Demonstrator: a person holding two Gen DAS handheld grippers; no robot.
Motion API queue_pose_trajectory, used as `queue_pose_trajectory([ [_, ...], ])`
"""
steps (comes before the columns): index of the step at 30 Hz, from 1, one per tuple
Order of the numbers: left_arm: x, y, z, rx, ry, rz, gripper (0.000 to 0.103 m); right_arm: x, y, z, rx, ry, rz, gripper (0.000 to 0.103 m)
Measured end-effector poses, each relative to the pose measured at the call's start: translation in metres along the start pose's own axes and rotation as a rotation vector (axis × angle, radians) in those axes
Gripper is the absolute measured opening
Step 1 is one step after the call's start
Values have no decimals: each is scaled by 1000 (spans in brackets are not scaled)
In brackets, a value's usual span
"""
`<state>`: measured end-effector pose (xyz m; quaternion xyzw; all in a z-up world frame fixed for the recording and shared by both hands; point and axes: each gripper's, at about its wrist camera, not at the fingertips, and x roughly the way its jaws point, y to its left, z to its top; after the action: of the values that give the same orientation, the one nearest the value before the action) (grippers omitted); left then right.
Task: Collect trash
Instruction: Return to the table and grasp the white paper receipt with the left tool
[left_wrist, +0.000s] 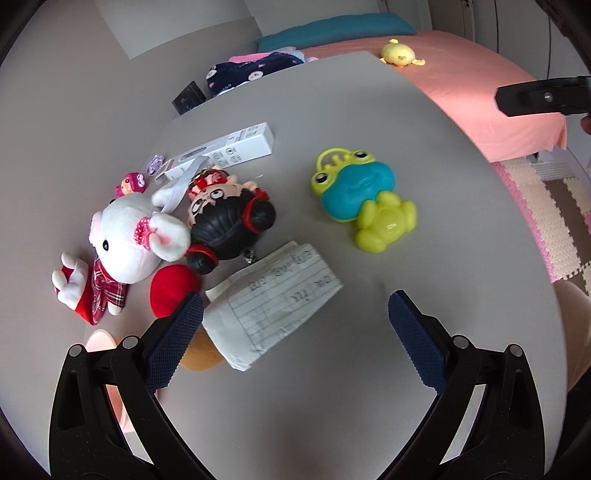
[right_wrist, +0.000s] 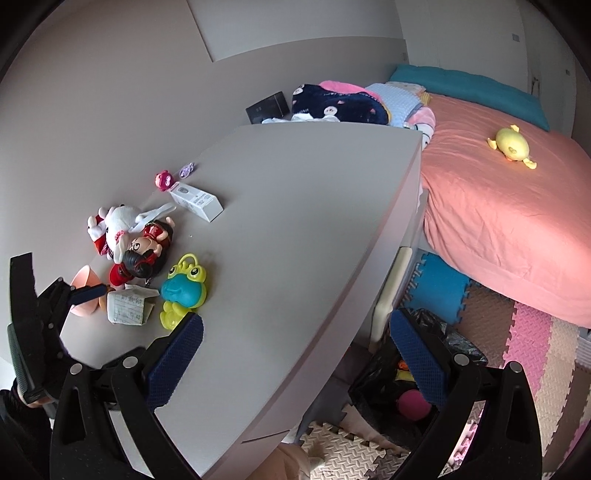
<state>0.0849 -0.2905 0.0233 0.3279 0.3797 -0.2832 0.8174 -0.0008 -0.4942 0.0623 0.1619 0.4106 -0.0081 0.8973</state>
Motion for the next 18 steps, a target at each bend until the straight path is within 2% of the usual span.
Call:
queue_pose_trajectory([
  [4,6,8,1,-20,5,15,71,6,5,0,-6,16,4,101],
  [8,7,9,0,-24,-5,34,61,11,12,1,-20,24,12,101],
  [10,8,12,-2,-58,-11,47,59,15,17,1,-24,28,21,101],
  [13,3,26,-10,-166,-44,39,55,22,25,0,-28,41,43,101],
  [16,-2,47,-18,-309,-73,10,41,30,36,0,-39,49,70,101],
  [18,-9,62,-25,-407,-110,-38,30,36,46,-1,-59,55,73,101],
])
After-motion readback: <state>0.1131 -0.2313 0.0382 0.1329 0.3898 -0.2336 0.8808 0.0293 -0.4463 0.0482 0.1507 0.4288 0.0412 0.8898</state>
